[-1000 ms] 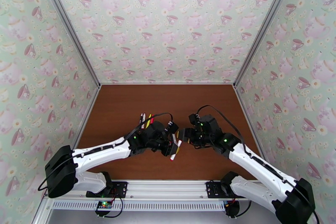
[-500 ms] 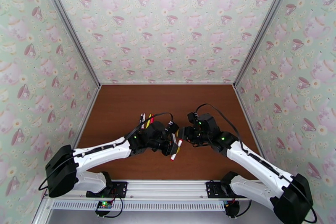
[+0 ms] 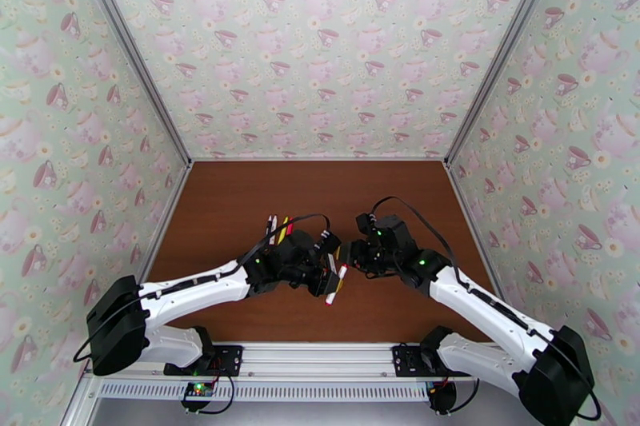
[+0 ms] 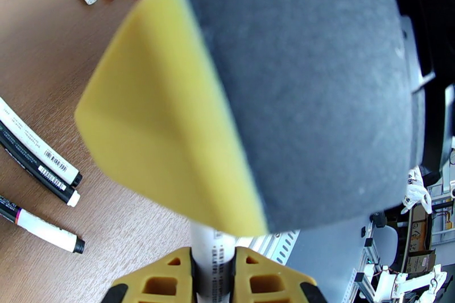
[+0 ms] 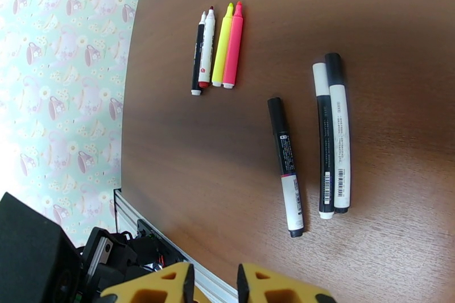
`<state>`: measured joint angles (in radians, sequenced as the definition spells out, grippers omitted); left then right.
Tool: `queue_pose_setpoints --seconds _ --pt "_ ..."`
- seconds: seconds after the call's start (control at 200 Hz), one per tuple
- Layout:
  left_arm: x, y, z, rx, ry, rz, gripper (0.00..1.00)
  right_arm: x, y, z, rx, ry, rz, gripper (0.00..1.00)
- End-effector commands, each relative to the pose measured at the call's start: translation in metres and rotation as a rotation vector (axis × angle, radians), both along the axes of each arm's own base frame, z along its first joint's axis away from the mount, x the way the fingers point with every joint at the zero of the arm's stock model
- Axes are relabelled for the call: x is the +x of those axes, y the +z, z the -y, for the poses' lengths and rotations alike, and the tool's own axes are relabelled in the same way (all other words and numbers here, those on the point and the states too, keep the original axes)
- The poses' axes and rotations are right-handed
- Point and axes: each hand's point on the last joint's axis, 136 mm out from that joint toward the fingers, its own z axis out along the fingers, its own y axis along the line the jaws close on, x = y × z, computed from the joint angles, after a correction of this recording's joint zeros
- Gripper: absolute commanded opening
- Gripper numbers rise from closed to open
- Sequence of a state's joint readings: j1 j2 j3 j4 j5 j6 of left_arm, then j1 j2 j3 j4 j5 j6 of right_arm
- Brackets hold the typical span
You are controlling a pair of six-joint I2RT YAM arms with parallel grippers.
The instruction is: Open the pen caps
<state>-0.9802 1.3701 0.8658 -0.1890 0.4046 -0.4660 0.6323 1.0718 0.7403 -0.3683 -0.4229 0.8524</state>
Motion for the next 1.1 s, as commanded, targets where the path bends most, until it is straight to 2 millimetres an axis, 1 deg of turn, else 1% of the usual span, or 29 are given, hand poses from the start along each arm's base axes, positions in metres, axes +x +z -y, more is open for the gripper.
queue_pose_setpoints --seconds 0.0,0.245,0.526,0.576,0.661,0.721,0.796,0.906,1.092 --pt "0.003 0.014 0.001 -0.032 -0.001 0.034 0.14 -0.001 0.008 -0.005 0.009 0.024 0.006 0.29" --pt "0.003 0.014 -0.001 -0.034 0.0 0.034 0.14 -0.001 0.003 -0.004 -0.007 0.026 -0.001 0.26" --pt "0.006 0.011 -0.002 -0.022 0.014 0.036 0.16 0.0 0.01 -0.005 0.004 0.025 0.011 0.18" --pt "0.006 0.012 -0.001 -0.029 0.019 0.031 0.18 0.0 0.012 -0.005 0.008 0.025 0.012 0.17" --pt "0.006 0.014 0.002 -0.067 0.022 0.018 0.25 0.001 0.014 -0.005 0.016 0.016 0.011 0.14" --pt "0.006 0.015 0.003 -0.092 0.023 0.012 0.31 0.001 0.017 -0.006 0.023 0.014 0.013 0.13" --pt "0.007 0.016 0.003 -0.103 0.032 0.012 0.34 0.001 0.02 -0.008 0.04 0.019 0.017 0.12" --pt "0.009 0.012 0.001 -0.107 0.045 0.0 0.37 0.001 0.022 -0.01 0.055 0.026 0.02 0.12" --pt "0.008 0.01 0.005 -0.115 0.026 -0.024 0.37 0.0 0.023 -0.01 0.062 0.027 0.024 0.12"
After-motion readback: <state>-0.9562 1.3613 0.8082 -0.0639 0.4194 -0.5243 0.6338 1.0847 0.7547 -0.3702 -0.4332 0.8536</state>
